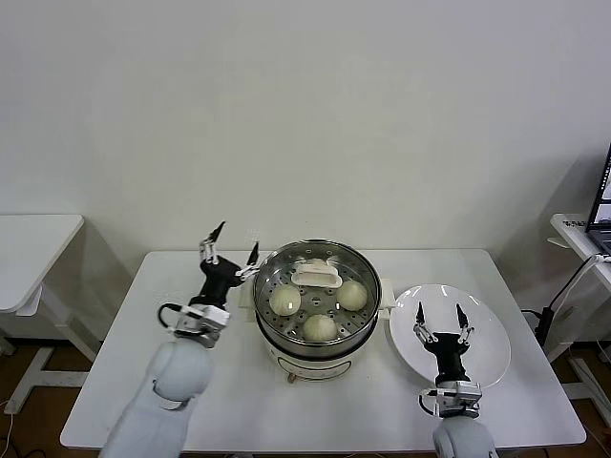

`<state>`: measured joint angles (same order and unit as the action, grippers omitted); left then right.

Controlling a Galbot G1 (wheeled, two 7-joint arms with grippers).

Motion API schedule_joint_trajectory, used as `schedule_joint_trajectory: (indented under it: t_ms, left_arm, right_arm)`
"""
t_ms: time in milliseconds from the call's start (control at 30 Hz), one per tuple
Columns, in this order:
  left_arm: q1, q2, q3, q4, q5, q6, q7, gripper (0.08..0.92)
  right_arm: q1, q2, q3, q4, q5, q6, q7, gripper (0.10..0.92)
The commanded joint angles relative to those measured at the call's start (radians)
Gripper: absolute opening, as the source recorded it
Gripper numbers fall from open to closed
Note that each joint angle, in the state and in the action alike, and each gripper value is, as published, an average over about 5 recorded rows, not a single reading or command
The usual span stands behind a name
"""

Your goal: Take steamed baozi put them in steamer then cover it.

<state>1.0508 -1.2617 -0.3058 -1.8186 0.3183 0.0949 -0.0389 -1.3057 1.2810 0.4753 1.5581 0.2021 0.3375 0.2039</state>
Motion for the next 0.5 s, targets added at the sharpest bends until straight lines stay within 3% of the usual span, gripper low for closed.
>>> schedule_joint_trajectory:
  t_ms: [33, 500]
  left_arm:
    - [0.007, 0.015, -0.135, 0.245, -0.333, -0.280, -0.050, 0.823]
    - [0.069, 0.005, -0.139, 0.223, -0.331, -0.303, -0.034, 0.823]
  right_arm:
    - [-0.021, -0.011, -0.008, 0.028, 0.084, -0.013, -0.049, 0.823]
    - [-0.020, -0.019, 0.002, 0.024, 0.101, -0.015, -0.045, 0.823]
